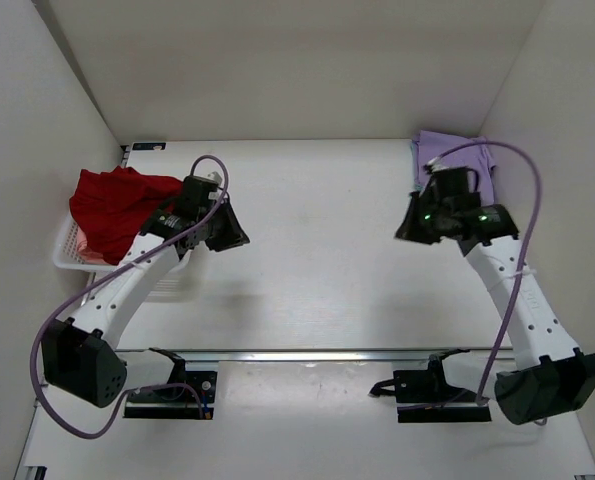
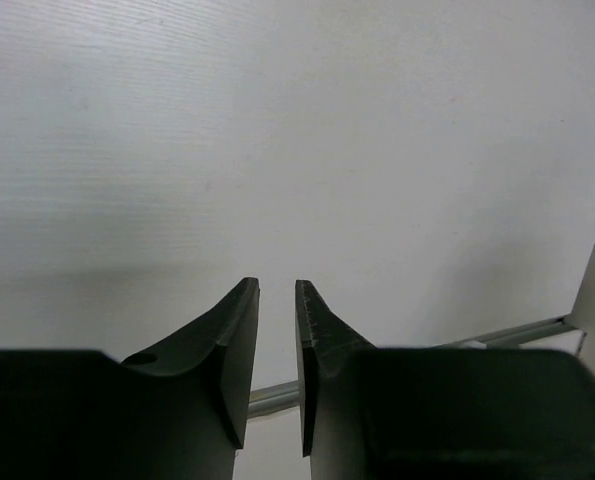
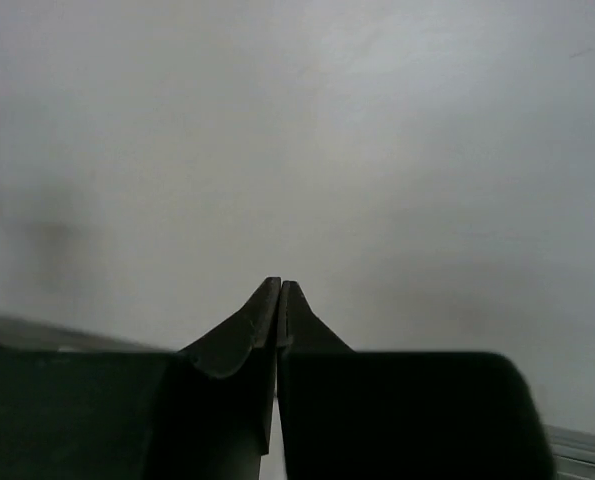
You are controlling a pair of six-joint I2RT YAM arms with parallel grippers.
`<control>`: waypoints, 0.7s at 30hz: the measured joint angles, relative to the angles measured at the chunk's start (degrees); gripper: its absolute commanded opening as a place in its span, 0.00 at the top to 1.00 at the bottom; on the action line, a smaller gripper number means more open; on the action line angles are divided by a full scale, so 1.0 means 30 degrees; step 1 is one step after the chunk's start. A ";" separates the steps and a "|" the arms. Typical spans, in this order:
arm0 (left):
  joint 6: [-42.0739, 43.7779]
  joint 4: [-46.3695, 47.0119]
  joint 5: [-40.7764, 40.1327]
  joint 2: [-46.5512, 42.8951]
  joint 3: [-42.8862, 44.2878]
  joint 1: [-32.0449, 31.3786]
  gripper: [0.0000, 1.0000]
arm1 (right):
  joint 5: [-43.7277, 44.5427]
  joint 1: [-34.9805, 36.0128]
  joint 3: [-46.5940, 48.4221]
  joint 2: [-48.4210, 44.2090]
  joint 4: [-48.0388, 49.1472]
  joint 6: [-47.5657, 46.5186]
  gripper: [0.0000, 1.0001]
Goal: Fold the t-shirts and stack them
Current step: Put the neatly folded tshirt into the corner of the board with the right arm
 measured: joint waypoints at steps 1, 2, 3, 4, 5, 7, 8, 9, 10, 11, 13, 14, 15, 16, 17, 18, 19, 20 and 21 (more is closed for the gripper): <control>0.0204 -0.0219 -0.0131 -0.0168 0.0000 0.0022 0.66 | -0.0568 0.1333 -0.0474 0.0022 -0.0219 0.0976 1.00; 0.0350 -0.0393 -0.0291 -0.0313 0.0000 0.0058 0.66 | -0.1115 0.2630 -0.1071 -0.0153 -0.0335 0.1916 1.00; 0.0517 -0.0517 -0.0401 -0.0474 0.0000 0.0109 0.66 | -0.1800 0.3774 -0.1836 -0.0466 -0.0233 0.2936 1.00; 0.0648 -0.0597 -0.0466 -0.0605 -0.0022 0.0175 0.66 | -0.2922 0.4692 -0.2900 -0.1086 0.0117 0.4116 1.00; 0.0729 -0.0605 -0.0495 -0.0729 -0.0087 0.0262 0.66 | -0.3883 0.5151 -0.4087 -0.1916 0.0641 0.5122 1.00; 0.0867 -0.0736 -0.0503 -0.0867 -0.0175 0.0437 0.66 | -0.5144 0.5144 -0.5901 -0.3490 0.0860 0.6579 1.00; 0.0918 -0.0765 -0.0517 -0.0867 -0.0189 0.0495 0.66 | -0.5625 0.4962 -0.6273 -0.3905 0.0801 0.7053 1.00; 0.0969 -0.0780 -0.0517 -0.0845 -0.0197 0.0546 0.66 | -0.6084 0.4896 -0.6375 -0.4065 0.0998 0.7453 0.96; 0.0991 -0.0794 -0.0532 -0.0816 -0.0197 0.0590 0.67 | -0.6390 0.4991 -0.6375 -0.4029 0.1574 0.7788 0.94; 0.1027 -0.0787 -0.0532 -0.0772 -0.0197 0.0648 0.66 | -0.6870 0.5202 -0.6375 -0.3803 0.2397 0.7861 0.92; 0.1035 -0.0787 -0.0539 -0.0641 -0.0197 0.0678 0.66 | -0.8276 0.5763 -0.6339 -0.2827 0.3920 0.7825 0.90; 0.1035 -0.0780 -0.0532 -0.0546 -0.0197 0.0699 0.67 | -0.8801 0.6054 -0.6207 -0.2193 0.4379 0.7708 0.89; 0.1035 -0.0765 -0.0525 -0.0437 -0.0197 0.0750 0.66 | -0.9428 0.6397 -0.5938 -0.1188 0.4867 0.7526 0.87; 0.1042 -0.0765 -0.0525 -0.0357 -0.0197 0.0787 0.66 | -0.9785 0.6739 -0.5559 -0.0306 0.5020 0.7293 0.86; 0.1056 -0.0794 -0.0532 -0.0284 -0.0197 0.0831 0.65 | -1.0112 0.7162 -0.4983 0.0663 0.5071 0.6994 0.86; 0.1115 -0.0809 -0.0576 -0.0255 -0.0197 0.0903 0.65 | -1.0236 0.7621 -0.4269 0.1515 0.4983 0.6601 0.85; 0.1173 -0.0823 -0.0656 -0.0240 -0.0189 0.0991 0.65 | -1.0309 0.8072 -0.3359 0.2280 0.4918 0.6193 0.84; 0.1209 -0.0845 -0.0721 -0.0233 -0.0189 0.1078 0.63 | -1.0346 0.8393 -0.2557 0.2776 0.4983 0.5850 0.82; 0.1282 -0.0867 -0.0780 -0.0226 -0.0189 0.1151 0.62 | -1.0389 0.8641 -0.1829 0.3089 0.5158 0.5486 0.82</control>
